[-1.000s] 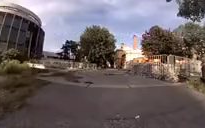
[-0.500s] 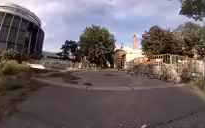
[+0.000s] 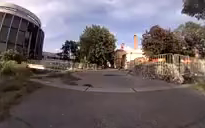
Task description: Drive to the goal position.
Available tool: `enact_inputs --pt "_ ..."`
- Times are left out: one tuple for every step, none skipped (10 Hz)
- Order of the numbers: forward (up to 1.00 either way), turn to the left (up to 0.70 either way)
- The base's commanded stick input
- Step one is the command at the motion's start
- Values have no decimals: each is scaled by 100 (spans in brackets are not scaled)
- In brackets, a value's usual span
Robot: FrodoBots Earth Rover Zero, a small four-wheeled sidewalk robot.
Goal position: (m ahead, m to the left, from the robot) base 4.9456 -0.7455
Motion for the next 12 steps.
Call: enact_inputs --pt "45 0" --pt "45 0" --pt "45 0" --pt "45 0" --pt "45 0" --pt "45 0" --pt "45 0" --pt "45 0" --pt "45 0" --pt "45 0" --pt "45 0" --pt "45 0"
